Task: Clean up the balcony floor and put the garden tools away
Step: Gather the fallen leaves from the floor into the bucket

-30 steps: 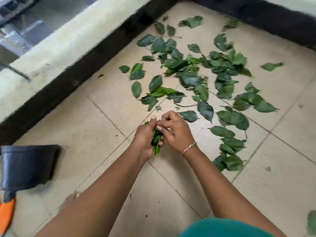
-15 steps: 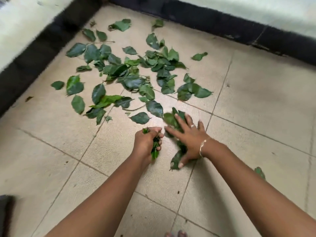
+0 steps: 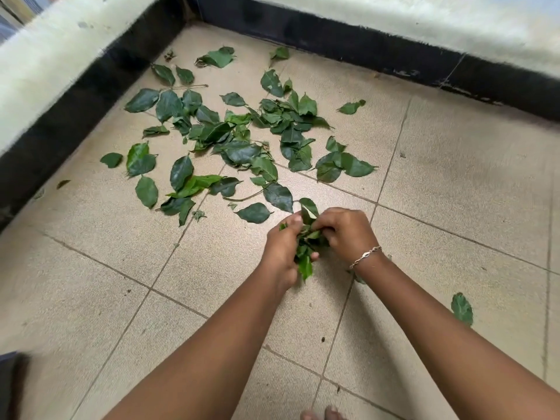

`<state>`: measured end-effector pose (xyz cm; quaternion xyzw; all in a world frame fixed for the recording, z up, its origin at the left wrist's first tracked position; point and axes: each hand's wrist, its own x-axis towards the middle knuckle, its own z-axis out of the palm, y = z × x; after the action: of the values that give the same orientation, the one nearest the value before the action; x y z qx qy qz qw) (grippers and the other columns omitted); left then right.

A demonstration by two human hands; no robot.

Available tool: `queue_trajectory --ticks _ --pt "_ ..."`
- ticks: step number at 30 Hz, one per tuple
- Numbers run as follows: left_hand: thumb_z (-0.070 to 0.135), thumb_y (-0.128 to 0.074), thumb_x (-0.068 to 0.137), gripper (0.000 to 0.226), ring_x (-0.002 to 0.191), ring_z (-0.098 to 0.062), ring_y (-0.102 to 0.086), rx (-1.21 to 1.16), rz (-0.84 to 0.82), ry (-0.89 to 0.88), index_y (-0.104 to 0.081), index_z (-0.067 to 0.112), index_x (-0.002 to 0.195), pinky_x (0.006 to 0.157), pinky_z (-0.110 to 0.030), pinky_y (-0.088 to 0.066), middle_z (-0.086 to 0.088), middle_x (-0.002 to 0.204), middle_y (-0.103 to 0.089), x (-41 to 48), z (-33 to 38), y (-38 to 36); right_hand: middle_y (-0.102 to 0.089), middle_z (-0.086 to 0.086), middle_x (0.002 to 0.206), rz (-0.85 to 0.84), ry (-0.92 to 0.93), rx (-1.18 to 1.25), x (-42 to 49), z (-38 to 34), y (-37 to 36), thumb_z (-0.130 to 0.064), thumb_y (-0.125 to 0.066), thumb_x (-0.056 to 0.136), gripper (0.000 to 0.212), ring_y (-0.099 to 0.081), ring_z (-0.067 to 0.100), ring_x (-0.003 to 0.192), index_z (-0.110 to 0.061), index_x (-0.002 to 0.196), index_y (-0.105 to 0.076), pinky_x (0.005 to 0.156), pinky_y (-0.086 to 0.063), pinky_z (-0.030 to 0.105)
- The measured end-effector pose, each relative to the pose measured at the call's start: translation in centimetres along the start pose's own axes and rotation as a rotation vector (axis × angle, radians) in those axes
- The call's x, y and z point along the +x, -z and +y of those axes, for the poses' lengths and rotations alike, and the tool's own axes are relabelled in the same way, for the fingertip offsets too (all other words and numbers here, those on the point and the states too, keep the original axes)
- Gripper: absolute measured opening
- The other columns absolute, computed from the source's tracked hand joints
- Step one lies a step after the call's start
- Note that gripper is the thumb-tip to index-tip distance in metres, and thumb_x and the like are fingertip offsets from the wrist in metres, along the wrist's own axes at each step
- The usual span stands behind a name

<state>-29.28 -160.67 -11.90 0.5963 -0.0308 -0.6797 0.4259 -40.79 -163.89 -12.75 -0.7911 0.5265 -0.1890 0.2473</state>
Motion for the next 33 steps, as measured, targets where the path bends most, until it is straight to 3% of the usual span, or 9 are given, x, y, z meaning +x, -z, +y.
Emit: queue_trajectory --ticks 4,10,13,17,21,25,28,30,33 --pt "0.036 -0.049 0.096 0.037 0.085 -0.023 -0.066 -0.108 -0.081 0.095 -0.063 0.004 0.107 0.073 -0.033 -0.055 -0.014 0.097 -0.068 0.2 0.0 -0.7 -0.067 0.012 0.072 0.051 0.034 0.028 -0.7 -1.8 -0.4 0.011 -0.052 0.070 0.026 -0.063 0.031 0.065 -0.004 0.088 -0.062 0.059 -0.052 0.038" --pt "0.015 -0.049 0.097 0.019 0.056 -0.020 -0.064 -0.227 -0.034 0.142 -0.060 0.002 0.089 0.045 -0.023 -0.052 -0.013 0.077 -0.061 0.7 -0.4 -0.6 -0.064 0.006 0.094 0.014 0.107 0.031 -2.7 -1.0 -0.4 -0.007 -0.059 0.067 0.028 -0.054 0.029 0.093 -0.013 0.093 -0.071 0.078 -0.041 0.030" --pt "0.016 -0.050 0.097 0.021 0.045 -0.015 -0.058 -0.138 0.042 0.133 -0.059 0.004 0.083 0.039 -0.020 -0.046 -0.009 0.073 -0.058 1.3 -1.0 -0.5 -0.050 0.007 0.124 0.028 -0.129 0.362 -5.0 0.1 1.2 -0.025 -0.062 0.079 0.038 -0.044 0.015 0.117 -0.018 0.116 -0.062 0.095 -0.030 0.007" --pt "0.012 -0.053 0.094 0.017 0.056 -0.019 -0.047 -0.055 0.067 0.128 -0.061 0.002 0.083 0.034 -0.017 -0.039 -0.011 0.076 -0.053 1.6 -1.3 -0.8 -0.029 0.011 0.147 0.420 -0.730 0.103 -9.6 3.7 1.9 -0.029 -0.065 0.084 0.048 -0.026 0.026 0.136 -0.018 0.129 -0.052 0.109 -0.032 0.042" --pt "0.010 -0.051 0.094 0.019 0.049 -0.017 -0.041 -0.086 0.060 0.136 -0.061 0.005 0.078 0.032 -0.016 -0.036 -0.009 0.069 -0.049 1.1 -1.2 -1.5 0.006 0.016 0.155 0.305 -1.010 -0.024 -12.4 4.8 0.7 -0.072 -0.047 0.069 0.099 0.008 0.034 0.143 -0.023 0.148 -0.014 0.113 0.002 0.053" --pt "0.011 -0.051 0.094 0.021 0.040 -0.013 -0.044 -0.128 0.063 0.146 -0.061 0.005 0.076 0.034 -0.016 -0.036 -0.007 0.061 -0.052 0.9 -1.2 -1.4 0.022 0.011 0.153 0.072 -0.761 -0.138 -11.0 3.4 -1.9 -0.085 -0.035 0.067 0.108 0.018 0.030 0.141 -0.029 0.147 0.012 0.105 0.019 0.050" --pt "0.011 -0.049 0.095 0.023 0.032 -0.011 -0.045 -0.166 0.067 0.126 -0.060 0.005 0.076 0.034 -0.015 -0.035 -0.004 0.045 -0.053 1.0 -1.0 -0.9 0.013 0.012 0.155 -0.068 -0.521 -0.316 -9.3 2.4 -4.0 -0.060 -0.041 0.088 0.079 0.014 0.035 0.142 -0.030 0.149 -0.002 0.105 0.016 0.055" --pt "0.011 -0.048 0.096 0.024 0.031 -0.010 -0.045 -0.179 0.078 0.109 -0.059 0.005 0.076 0.034 -0.015 -0.036 -0.003 0.042 -0.053 1.1 -0.8 -0.5 -0.023 0.018 0.151 0.037 -0.329 -0.343 -9.4 2.5 -4.8 -0.029 -0.059 0.089 0.057 -0.019 0.042 0.139 -0.017 0.141 -0.039 0.110 -0.014 0.061" --pt "0.013 -0.049 0.097 0.024 0.032 -0.010 -0.047 -0.169 0.090 0.094 -0.059 0.006 0.075 0.034 -0.015 -0.037 -0.004 0.050 -0.054 1.3 -0.6 0.2 -0.063 0.014 0.120 0.206 -0.107 -0.301 -10.6 4.6 -4.1 0.000 -0.076 0.071 0.040 -0.059 0.034 0.110 -0.006 0.110 -0.068 0.087 -0.051 0.040"
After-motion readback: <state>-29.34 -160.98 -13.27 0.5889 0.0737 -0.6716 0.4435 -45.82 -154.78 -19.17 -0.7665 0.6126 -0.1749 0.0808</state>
